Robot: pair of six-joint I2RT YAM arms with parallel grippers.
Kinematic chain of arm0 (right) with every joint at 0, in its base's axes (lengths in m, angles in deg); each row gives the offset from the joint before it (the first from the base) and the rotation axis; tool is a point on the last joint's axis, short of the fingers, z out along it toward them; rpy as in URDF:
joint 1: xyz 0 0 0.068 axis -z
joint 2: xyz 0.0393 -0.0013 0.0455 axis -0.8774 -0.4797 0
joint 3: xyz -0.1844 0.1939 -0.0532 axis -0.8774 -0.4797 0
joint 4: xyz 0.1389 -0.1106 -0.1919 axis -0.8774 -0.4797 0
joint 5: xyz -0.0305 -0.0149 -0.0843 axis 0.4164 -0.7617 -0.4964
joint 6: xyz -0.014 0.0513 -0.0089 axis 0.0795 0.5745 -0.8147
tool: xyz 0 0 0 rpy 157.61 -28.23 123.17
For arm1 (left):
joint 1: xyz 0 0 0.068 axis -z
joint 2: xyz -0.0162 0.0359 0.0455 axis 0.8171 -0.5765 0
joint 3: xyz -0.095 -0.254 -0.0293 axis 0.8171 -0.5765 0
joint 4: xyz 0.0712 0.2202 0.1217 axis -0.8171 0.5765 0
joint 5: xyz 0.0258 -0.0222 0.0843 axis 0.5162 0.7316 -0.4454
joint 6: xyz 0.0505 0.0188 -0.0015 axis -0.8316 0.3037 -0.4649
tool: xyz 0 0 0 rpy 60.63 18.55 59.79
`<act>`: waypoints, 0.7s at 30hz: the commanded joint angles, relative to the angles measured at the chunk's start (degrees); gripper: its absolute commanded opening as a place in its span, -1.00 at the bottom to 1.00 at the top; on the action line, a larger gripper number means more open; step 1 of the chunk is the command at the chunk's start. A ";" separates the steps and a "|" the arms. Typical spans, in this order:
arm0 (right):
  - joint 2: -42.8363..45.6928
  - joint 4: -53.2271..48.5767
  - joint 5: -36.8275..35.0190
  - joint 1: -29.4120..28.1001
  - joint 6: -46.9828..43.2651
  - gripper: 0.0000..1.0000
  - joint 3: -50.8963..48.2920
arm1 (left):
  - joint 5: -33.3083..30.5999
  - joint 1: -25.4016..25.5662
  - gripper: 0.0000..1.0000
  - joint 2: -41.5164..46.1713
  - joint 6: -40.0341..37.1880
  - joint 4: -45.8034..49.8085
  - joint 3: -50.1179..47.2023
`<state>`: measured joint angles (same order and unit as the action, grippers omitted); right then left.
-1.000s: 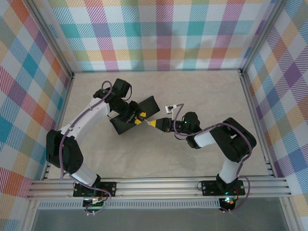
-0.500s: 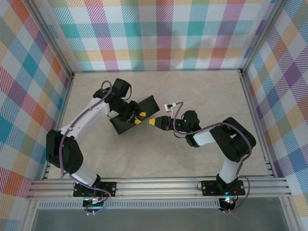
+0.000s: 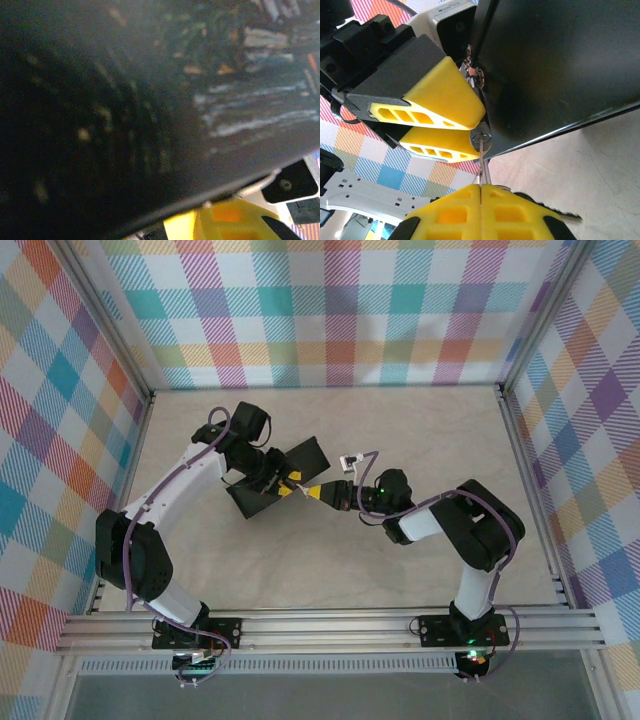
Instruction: Unlock the padlock with the key
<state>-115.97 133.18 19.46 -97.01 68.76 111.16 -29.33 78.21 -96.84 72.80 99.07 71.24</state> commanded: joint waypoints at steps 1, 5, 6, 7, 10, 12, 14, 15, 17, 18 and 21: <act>-0.26 3.89 -0.07 -0.62 0.66 -1.00 2.19 | 3.65 -0.22 -1.00 2.17 0.05 -2.42 0.86; -0.96 3.89 0.26 -0.62 1.05 -1.00 3.09 | 4.05 -0.22 -1.00 2.15 -0.37 -2.71 0.80; -1.20 3.89 0.40 -0.62 1.15 -1.00 3.38 | 4.10 -0.22 -1.00 2.15 -0.46 -2.69 0.78; -1.30 3.89 0.41 -0.61 1.29 -1.00 3.52 | 4.17 -0.22 -1.00 2.24 -0.54 -2.71 0.80; -1.60 3.89 0.59 -0.71 1.36 -1.00 4.09 | 4.35 -0.22 -1.00 2.34 -0.73 -2.71 0.79; -1.66 3.89 0.59 -0.71 1.43 -1.00 4.22 | 4.54 -0.22 -1.00 2.41 -0.73 -2.91 0.80; -1.90 3.89 0.38 -0.71 1.43 -1.00 4.12 | 4.54 -0.29 -1.00 2.50 -0.55 -3.17 0.77; -2.01 3.89 0.24 -0.71 1.47 -1.00 4.05 | 4.62 -0.30 -1.00 2.57 -0.51 -3.28 0.80; -2.52 3.89 -0.06 -0.64 1.54 -1.00 4.03 | 4.87 -0.35 -1.00 2.59 -0.64 -3.35 0.80; -2.75 3.89 0.02 -0.62 1.65 -1.00 4.17 | 5.05 -0.37 -1.00 2.59 -0.80 -3.31 0.84; -3.22 3.89 0.24 -0.62 1.59 -1.00 4.88 | 4.92 -0.39 -1.00 2.63 -1.64 -2.34 0.95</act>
<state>-118.48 133.59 20.35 -97.06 69.86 113.48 -29.22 77.51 -96.82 72.78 97.83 71.24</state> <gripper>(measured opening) 0.064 0.283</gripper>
